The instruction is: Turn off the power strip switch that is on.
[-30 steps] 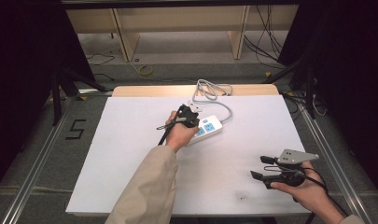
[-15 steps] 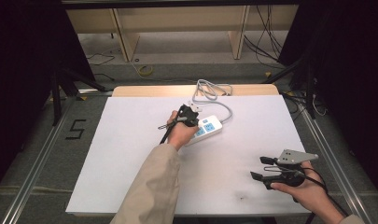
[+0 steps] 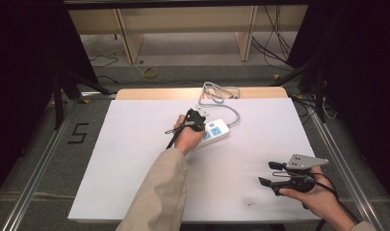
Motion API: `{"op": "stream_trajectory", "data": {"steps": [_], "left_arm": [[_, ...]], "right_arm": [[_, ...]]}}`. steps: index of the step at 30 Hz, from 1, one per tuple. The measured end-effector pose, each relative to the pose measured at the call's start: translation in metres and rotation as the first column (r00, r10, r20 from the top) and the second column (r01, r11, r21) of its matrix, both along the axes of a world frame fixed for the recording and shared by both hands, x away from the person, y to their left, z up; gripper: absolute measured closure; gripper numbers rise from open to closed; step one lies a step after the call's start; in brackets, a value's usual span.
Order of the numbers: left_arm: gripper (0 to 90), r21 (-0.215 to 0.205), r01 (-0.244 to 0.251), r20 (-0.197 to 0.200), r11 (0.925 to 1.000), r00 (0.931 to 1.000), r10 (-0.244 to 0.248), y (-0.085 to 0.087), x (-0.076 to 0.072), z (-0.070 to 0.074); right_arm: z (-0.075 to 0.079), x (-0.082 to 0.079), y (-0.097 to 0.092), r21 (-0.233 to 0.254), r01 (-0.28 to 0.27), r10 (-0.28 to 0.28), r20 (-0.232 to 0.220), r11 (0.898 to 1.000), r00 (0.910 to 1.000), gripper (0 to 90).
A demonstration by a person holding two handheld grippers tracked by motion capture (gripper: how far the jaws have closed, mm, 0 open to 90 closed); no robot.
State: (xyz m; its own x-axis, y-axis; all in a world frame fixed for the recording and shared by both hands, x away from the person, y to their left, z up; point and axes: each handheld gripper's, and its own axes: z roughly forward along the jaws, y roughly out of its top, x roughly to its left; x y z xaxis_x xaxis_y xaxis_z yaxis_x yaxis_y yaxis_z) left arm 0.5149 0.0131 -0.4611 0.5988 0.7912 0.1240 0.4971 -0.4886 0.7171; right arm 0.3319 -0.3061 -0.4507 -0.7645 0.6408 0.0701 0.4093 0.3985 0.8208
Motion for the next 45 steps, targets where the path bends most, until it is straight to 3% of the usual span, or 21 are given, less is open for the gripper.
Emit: {"op": "stream_trajectory", "data": {"steps": [4,19,22,26,29,32,36,38,45], "left_arm": [[89.9,0.029,0.004,0.002,0.9996,1.0,-0.004,0.0,0.0,0.001],[89.9,-0.024,-0.018,-0.027,0.9995,0.9995,0.017,0.003,0.002,0.001],[89.9,-0.051,-0.024,-0.039,0.9984,0.999,0.022,0.001,0.002,0.0],[90.0,-0.013,-0.017,-0.017,0.9998,0.9997,0.016,-0.007,0.001,-0.001],[90.0,0.007,-0.016,-0.021,0.9999,0.9997,0.016,-0.009,0.001,0.001],[90.0,0.004,-0.026,-0.025,0.9997,0.9994,0.026,-0.007,0.002,0.001],[90.0,-0.042,-0.045,-0.056,0.9981,0.9975,0.043,-0.001,0.006,0.002],[90.0,-0.024,-0.052,-0.046,0.9983,0.9976,0.051,0.0,0.006,0.002],[90.0,-0.022,-0.048,-0.051,0.9986,0.9976,0.047,0.0,0.006,0.002]], "right_arm": [[0.0,0.0,0.001,0.001,-0.003,0.003,-0.007,1.0,1.0,28.7],[-0.001,0.0,0.002,-0.003,-0.011,0.011,-0.01,1.0,0.9999,28.8],[-0.001,0.0,0.002,-0.007,-0.013,0.013,-0.014,1.0,0.9998,28.7],[-0.001,0.0,0.001,-0.005,-0.012,0.012,-0.011,1.0,0.9999,28.8],[-0.001,-0.001,0.001,-0.005,-0.012,0.012,-0.012,1.0,0.9999,28.7],[-0.001,-0.001,0.001,-0.005,-0.013,0.013,-0.011,1.0,0.9999,28.7],[-0.001,-0.001,0.002,-0.007,-0.016,0.016,-0.013,1.0,0.9998,28.8],[-0.001,-0.001,0.002,-0.006,-0.016,0.016,-0.011,1.0,0.9998,28.7],[0.0,-0.002,0.002,-0.005,-0.013,0.013,-0.013,1.0,0.9998,28.8]]}}
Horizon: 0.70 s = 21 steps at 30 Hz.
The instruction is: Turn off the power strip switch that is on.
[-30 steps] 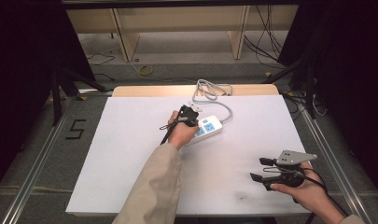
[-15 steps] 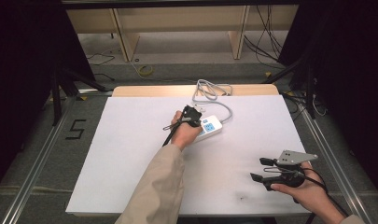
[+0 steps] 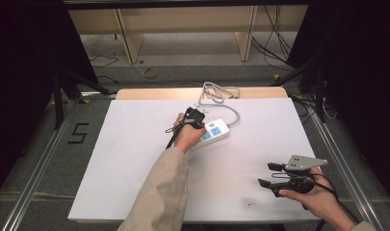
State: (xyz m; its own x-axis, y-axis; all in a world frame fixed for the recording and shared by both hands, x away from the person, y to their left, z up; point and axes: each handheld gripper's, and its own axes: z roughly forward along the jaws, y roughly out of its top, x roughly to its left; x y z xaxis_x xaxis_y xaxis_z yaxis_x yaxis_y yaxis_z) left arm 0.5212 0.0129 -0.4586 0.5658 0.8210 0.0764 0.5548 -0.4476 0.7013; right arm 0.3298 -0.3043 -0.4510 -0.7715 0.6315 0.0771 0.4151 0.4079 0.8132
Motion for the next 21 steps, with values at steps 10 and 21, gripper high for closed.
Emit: {"op": "stream_trajectory", "data": {"steps": [10,21], "left_arm": [[90.0,-0.02,0.0,-0.015,0.9998,0.9999,-0.001,0.002,0.0007,-0.0003],[90.0,-0.001,0.011,-0.001,0.9999,0.9999,-0.011,-0.0057,-0.0011,-0.0023]], "right_arm": [[0.0002,0.0006,-0.0002,-0.001,-0.006,0.006,0.003,1.0,1.0,28.7],[0.0007,0.0,-0.0005,0.008,-0.003,0.003,0.006,1.0,1.0,28.8]]}}
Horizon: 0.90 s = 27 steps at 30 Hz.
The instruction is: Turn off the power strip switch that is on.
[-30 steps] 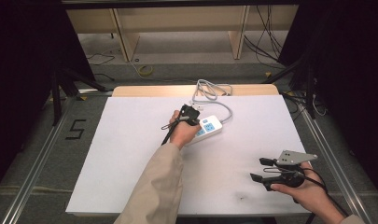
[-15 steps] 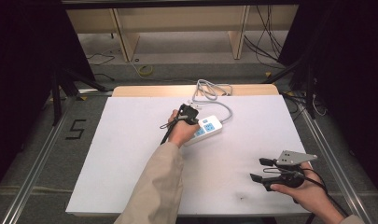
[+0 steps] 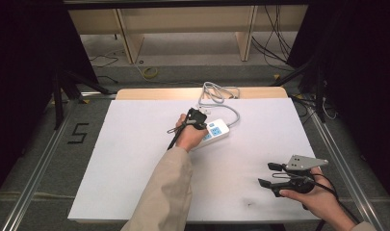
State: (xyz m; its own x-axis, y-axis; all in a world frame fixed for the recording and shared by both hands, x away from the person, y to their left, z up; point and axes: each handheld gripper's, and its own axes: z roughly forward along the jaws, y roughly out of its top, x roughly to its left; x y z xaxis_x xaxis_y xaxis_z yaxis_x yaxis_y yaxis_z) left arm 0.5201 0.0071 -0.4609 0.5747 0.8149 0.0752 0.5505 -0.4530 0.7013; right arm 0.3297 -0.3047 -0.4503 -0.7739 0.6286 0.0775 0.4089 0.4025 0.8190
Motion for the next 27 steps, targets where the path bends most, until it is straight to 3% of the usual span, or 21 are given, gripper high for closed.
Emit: {"op": "stream_trajectory", "data": {"steps": [27], "left_arm": [[90.0,-0.004,-0.02,-0.015,0.9998,0.9997,0.02,-0.001,0.0011,0.0012]], "right_arm": [[-0.0002,0.0012,-0.0002,0.0,0.003,-0.003,0.003,1.0,1.0,28.9]]}}
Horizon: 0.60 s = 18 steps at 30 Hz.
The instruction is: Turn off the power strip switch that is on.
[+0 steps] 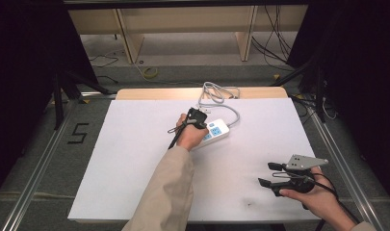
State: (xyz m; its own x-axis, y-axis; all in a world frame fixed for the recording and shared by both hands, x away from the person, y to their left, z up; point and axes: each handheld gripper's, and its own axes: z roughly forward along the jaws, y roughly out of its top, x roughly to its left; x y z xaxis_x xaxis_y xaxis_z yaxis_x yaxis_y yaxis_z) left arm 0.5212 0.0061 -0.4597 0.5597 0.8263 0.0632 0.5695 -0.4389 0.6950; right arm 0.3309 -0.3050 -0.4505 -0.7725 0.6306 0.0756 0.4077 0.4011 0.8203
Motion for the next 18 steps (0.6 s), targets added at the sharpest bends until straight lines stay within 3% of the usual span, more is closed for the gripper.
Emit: {"op": "stream_trajectory", "data": {"steps": [7,18], "left_arm": [[90.0,-0.008,-0.001,0.003,1.0,1.0,0.001,0.0006,0.0004,-0.0003],[90.0,0.014,0.017,0.018,0.9998,0.9997,-0.017,-0.0002,-0.0008,-0.0006]], "right_arm": [[0.0006,0.0004,-0.0008,-0.001,0.003,-0.003,0.0,1.0,1.0,29.0],[0.0015,0.0002,-0.0009,0.009,0.007,-0.007,0.003,1.0,1.0,28.9]]}}
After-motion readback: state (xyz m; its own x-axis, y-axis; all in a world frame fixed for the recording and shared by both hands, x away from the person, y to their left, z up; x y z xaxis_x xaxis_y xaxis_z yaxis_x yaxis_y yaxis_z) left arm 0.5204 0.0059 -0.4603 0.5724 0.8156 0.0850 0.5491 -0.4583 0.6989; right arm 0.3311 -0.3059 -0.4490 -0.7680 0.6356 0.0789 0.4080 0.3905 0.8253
